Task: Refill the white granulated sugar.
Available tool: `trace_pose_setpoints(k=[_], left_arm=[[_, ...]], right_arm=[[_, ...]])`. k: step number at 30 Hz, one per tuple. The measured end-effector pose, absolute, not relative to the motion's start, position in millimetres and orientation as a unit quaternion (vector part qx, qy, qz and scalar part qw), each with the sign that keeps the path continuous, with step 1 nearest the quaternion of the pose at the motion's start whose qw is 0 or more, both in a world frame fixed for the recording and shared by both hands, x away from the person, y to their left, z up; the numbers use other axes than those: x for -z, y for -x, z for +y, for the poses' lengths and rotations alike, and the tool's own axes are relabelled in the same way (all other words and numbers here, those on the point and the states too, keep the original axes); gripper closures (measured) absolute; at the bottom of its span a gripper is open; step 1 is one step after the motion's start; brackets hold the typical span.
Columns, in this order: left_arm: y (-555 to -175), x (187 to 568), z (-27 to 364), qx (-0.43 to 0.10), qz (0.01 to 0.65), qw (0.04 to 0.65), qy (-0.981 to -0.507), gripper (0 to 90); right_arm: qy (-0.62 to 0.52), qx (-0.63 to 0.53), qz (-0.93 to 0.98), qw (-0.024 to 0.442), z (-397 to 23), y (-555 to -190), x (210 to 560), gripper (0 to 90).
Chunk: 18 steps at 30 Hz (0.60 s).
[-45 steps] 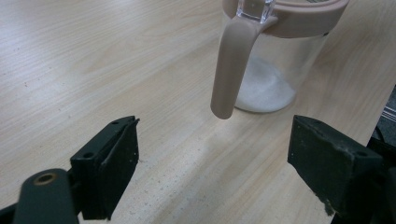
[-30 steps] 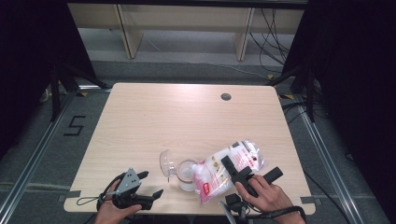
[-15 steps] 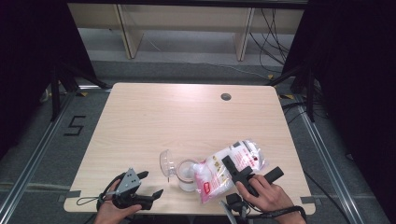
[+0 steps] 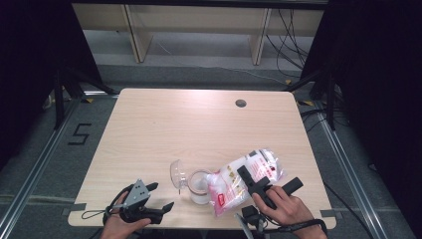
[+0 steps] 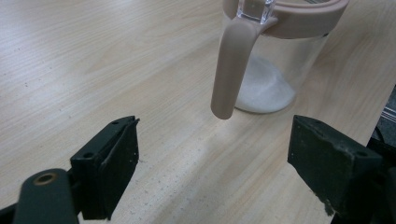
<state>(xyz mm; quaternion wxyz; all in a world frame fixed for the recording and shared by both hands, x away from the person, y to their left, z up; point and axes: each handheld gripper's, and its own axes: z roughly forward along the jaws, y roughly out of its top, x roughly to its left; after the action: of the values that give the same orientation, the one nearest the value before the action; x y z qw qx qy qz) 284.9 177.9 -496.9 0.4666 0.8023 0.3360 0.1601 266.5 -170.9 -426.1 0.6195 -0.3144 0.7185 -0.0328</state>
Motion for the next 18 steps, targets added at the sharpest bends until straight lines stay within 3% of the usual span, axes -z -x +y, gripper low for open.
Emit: trace_pose_setpoints(k=[18], left_arm=[[-285.1, 497.1, 177.0, -0.158, 0.333, 0.473, -0.801, 16.2]], right_arm=[[0.322, 0.030, 0.718, 0.616, -167.5, -265.2, 427.1, 63.4]])
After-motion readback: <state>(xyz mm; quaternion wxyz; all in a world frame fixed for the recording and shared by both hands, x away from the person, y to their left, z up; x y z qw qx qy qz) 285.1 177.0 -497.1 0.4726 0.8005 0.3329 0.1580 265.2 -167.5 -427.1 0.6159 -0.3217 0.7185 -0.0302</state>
